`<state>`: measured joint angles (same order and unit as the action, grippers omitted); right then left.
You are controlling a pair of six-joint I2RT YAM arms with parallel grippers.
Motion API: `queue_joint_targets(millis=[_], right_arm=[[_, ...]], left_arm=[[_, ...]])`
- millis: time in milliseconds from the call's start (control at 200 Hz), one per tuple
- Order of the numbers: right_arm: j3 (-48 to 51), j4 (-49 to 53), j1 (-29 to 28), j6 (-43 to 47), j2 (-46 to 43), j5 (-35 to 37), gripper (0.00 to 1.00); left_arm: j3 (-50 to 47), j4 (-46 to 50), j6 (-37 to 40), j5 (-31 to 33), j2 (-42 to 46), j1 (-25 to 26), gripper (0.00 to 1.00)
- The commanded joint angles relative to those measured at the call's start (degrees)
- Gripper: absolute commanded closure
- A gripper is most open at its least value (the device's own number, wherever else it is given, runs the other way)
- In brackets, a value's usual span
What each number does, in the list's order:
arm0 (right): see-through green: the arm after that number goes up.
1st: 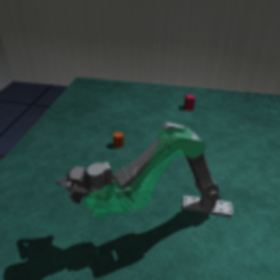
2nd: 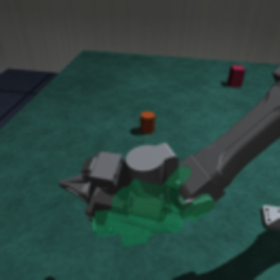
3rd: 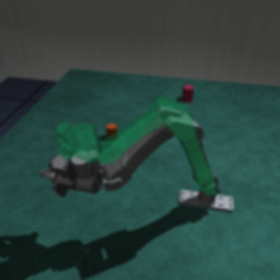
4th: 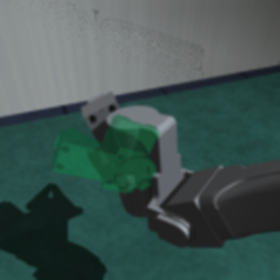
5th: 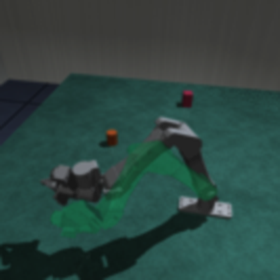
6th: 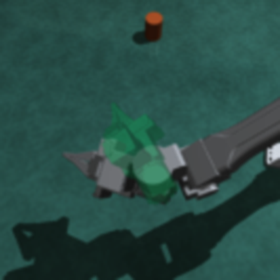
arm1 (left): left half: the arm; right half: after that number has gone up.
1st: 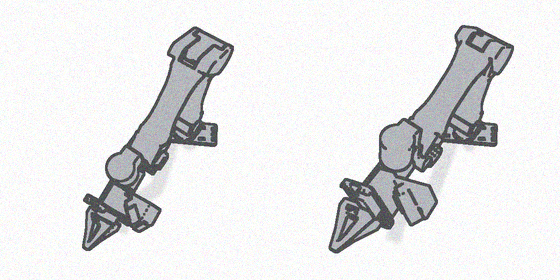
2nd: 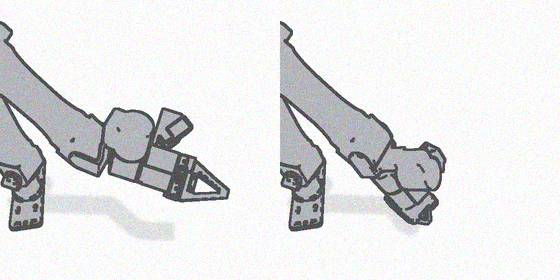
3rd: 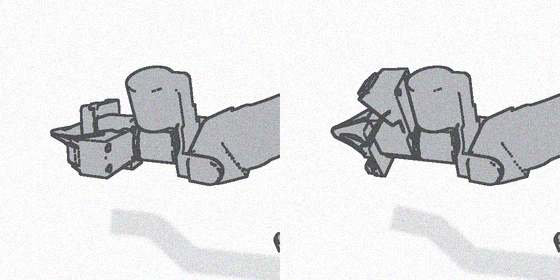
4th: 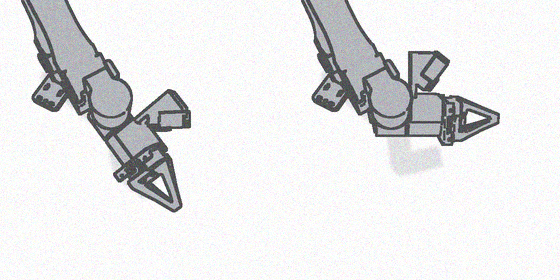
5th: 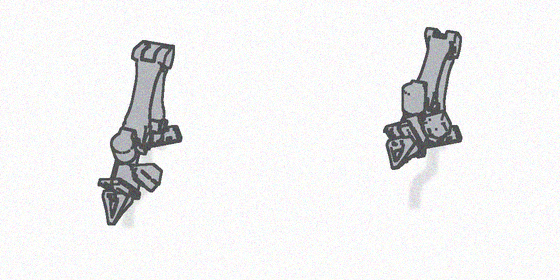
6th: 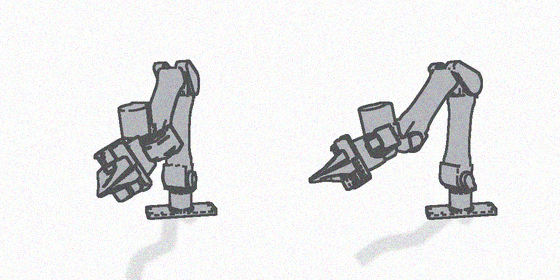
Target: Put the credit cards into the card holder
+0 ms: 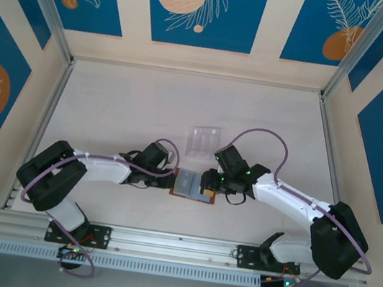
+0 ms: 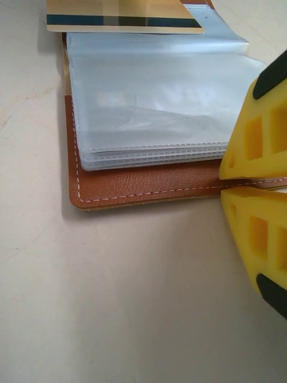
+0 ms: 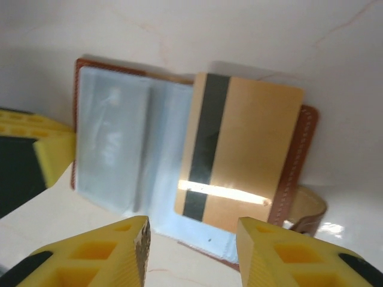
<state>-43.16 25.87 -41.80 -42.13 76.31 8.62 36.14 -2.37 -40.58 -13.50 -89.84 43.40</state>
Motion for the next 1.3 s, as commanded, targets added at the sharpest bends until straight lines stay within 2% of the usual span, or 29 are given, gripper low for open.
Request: queue_joint_targets(millis=[0, 100, 340, 510, 865, 1035, 1200, 1295], right_arm=[[-4.7, 5.5, -1.2, -0.2, 5.1, 6.4, 0.54], [-5.8, 5.9, -0.7, -0.5, 8.6, 7.2, 0.51], [-6.6, 4.7, 0.1, -0.3, 14.1, 8.4, 0.36], [-5.3, 3.0, -0.3, -0.8, 16.4, 8.4, 0.36], [-2.8, 3.5, 0.3, -0.2, 13.6, 9.1, 0.63], [-3.7, 6.0, 0.9, 1.8, 10.4, 9.4, 0.85], [-4.3, 6.9, 1.2, 3.1, 8.3, 8.0, 0.99], [-4.6, 7.5, 1.2, 3.8, 6.8, 7.3, 1.0]], left_arm=[[-1.4, 4.3, -0.1, 1.2, -4.0, 0.6, 0.87], [-1.3, 3.7, -0.3, 0.8, -4.3, 0.7, 0.87], [-0.7, 4.8, 0.6, 1.2, -4.4, 0.7, 0.87], [-0.8, 4.6, 0.3, 1.1, -4.2, 0.7, 0.87], [-0.7, 4.8, 0.3, 1.4, -4.2, 0.9, 0.87], [-1.1, 4.7, 0.2, 1.5, -4.3, 0.9, 0.87], [-1.2, 4.7, 0.1, 1.5, -4.1, 0.8, 0.87], [-1.2, 4.7, 0.2, 1.6, -4.2, 0.8, 0.87]])
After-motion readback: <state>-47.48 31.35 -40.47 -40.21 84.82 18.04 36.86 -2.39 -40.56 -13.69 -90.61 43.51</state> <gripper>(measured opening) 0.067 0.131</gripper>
